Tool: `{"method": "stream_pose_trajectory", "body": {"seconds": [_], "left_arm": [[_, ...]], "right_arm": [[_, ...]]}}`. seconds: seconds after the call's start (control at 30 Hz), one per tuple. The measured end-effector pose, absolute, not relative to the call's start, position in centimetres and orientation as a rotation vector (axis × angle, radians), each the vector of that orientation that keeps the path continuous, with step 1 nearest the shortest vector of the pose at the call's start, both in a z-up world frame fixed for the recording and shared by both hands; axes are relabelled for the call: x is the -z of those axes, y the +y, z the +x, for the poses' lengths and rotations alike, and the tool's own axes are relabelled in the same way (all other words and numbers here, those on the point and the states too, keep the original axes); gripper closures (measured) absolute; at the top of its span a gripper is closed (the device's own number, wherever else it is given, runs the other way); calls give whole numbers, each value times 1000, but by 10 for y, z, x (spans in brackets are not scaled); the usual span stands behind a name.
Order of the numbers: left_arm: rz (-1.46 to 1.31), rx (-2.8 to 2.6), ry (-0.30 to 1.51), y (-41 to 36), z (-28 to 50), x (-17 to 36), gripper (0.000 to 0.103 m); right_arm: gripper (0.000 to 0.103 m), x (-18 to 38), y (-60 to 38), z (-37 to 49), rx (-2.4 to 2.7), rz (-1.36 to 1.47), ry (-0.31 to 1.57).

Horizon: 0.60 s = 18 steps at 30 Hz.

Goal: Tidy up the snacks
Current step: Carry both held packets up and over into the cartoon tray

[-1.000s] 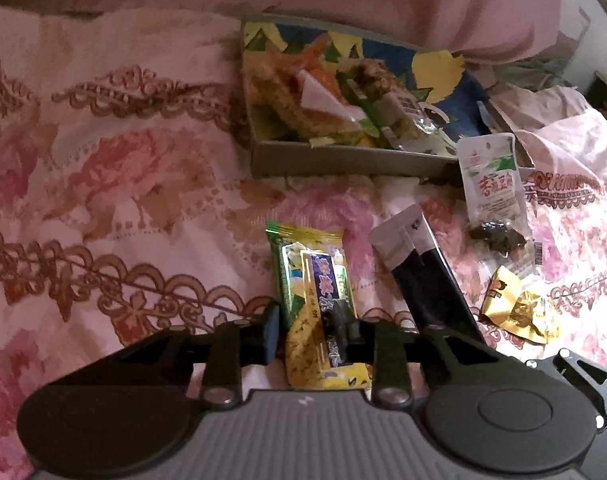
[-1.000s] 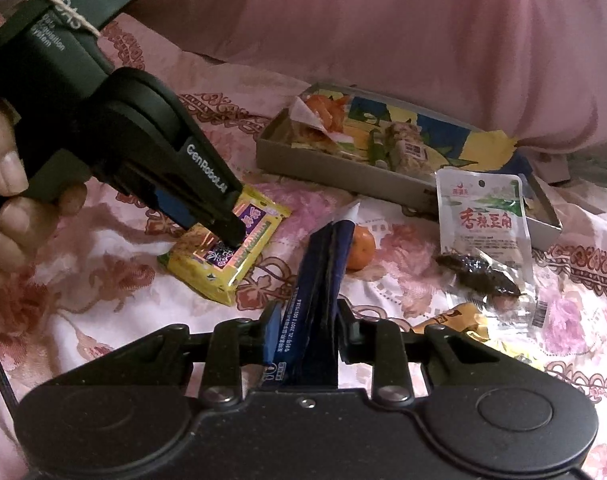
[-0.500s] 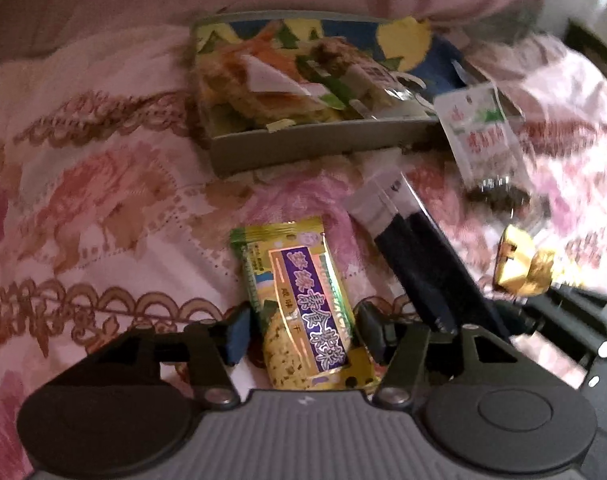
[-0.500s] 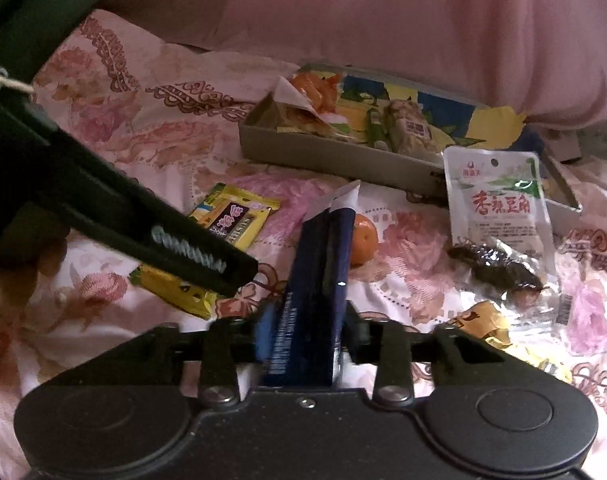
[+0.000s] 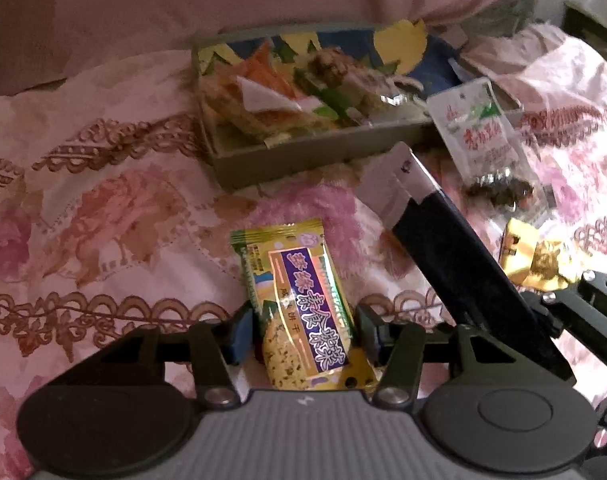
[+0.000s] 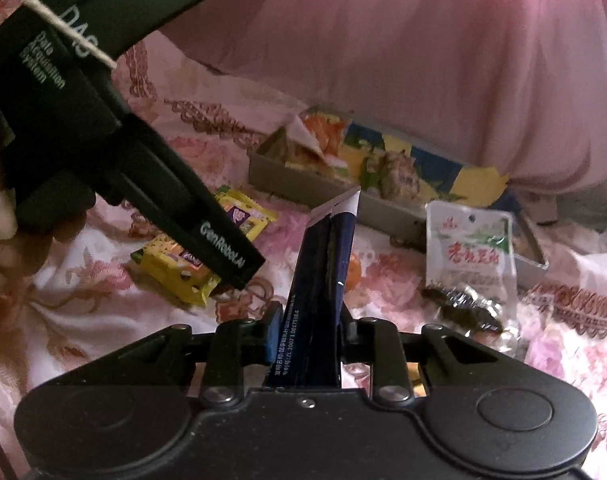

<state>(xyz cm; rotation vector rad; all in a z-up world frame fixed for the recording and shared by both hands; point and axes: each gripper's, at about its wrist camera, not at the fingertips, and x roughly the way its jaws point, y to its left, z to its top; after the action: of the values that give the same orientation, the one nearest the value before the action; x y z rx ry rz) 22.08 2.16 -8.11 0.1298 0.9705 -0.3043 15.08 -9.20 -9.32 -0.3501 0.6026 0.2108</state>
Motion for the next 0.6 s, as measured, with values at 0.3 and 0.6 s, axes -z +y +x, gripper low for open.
{"method": "stream_pose_trajectory", "body": {"seconds": [0.3,0.6], "left_arm": [[-8,299,842,36,221,46,46],[-133,283,650,34,273,2,46]], "right_arm": [[75,77,-104,159,-174,-324,519],[75,54,-125,211,-108,-312,471]]}}
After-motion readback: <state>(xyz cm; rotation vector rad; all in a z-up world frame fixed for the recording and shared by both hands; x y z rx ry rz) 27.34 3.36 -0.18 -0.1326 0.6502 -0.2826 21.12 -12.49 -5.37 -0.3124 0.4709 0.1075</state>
